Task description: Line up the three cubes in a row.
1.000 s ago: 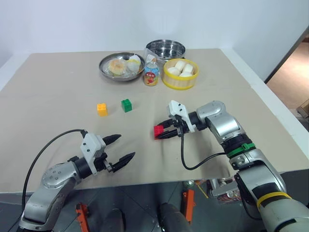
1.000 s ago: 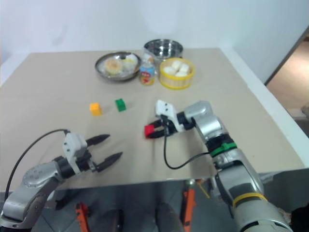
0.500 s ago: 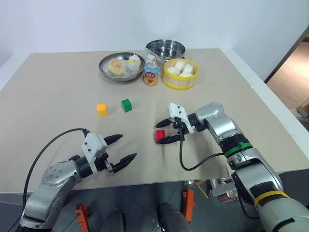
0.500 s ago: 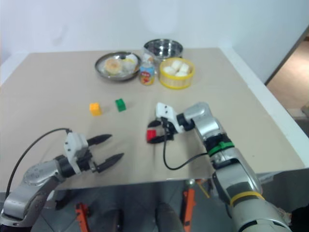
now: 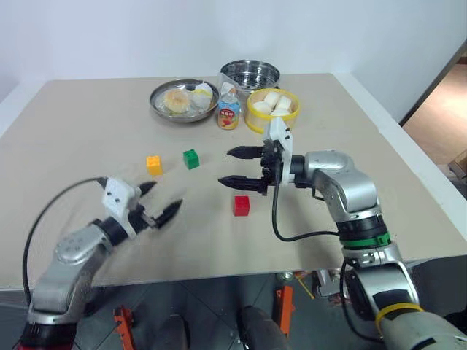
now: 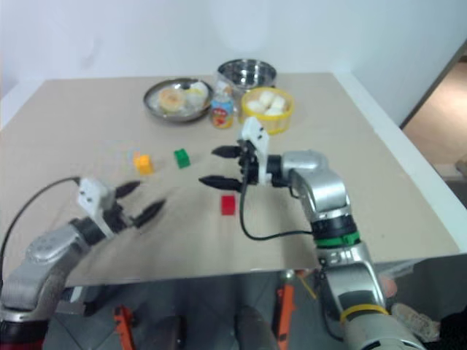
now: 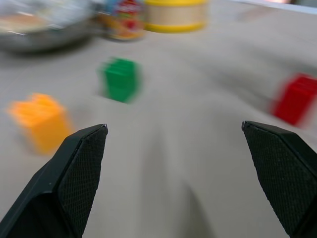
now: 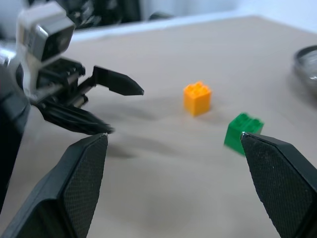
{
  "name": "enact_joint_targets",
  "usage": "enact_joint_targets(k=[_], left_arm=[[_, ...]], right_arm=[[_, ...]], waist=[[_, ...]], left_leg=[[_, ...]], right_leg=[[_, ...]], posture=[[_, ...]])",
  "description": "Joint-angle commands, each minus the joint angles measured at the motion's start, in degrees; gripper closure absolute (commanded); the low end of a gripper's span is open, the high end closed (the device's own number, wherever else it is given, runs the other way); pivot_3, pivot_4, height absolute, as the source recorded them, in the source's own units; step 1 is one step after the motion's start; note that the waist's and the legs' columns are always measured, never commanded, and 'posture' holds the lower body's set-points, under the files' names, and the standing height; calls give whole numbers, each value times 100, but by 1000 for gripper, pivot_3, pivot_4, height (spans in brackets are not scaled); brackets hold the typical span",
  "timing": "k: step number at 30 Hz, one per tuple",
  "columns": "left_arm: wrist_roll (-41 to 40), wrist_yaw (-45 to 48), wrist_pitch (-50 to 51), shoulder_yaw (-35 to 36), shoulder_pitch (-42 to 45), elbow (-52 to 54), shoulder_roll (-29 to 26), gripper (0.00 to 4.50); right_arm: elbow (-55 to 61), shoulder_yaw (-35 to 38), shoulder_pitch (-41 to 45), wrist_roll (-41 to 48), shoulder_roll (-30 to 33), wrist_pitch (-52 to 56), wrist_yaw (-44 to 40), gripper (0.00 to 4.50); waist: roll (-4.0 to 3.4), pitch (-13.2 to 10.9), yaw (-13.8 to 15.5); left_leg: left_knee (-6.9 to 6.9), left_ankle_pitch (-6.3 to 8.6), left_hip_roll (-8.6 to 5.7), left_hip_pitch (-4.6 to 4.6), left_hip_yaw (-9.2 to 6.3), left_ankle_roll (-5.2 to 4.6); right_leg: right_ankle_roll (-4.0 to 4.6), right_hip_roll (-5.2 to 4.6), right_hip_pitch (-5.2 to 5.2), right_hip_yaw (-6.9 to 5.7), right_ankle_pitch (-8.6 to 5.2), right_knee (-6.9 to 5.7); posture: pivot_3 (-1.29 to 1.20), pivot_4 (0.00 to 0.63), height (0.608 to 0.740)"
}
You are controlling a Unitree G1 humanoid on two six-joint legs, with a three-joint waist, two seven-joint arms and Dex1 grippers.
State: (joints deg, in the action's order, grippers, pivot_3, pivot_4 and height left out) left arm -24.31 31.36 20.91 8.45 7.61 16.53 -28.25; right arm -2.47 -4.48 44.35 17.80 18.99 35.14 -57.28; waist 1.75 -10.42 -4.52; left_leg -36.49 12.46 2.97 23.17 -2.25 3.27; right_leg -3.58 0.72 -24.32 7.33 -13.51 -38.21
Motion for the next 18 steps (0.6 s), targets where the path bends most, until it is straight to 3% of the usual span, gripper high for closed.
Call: enact_joint_targets(k=[1,9,18], left_arm=[[159,-70,-63,-131,433,-245,79,0],[157,419,86,-443,1372,-937,49,0],[556,1405,79,-918,2871,-2547,-292,0]], right_arm=[[461,58,-120,13,-135,4,565,67],[540,-23,-214,-4,-247,-139,1107,67],[460,-174,-187,-149,-209,-402,1329,67]], waist=[[1,1,3],[0,0,6],[0,0,1]], left_leg=[[-2,0,0,3,0,0],[5,0,0,8,-13,0],[6,0,-1,16,-36,0]], right_leg=[[0,0,0,-1,0,0],[-3,0,-3,-12,1,1],[-2,1,-2,-35,0,2]], posture=[[0,150,734],[0,150,734],[0,150,734]])
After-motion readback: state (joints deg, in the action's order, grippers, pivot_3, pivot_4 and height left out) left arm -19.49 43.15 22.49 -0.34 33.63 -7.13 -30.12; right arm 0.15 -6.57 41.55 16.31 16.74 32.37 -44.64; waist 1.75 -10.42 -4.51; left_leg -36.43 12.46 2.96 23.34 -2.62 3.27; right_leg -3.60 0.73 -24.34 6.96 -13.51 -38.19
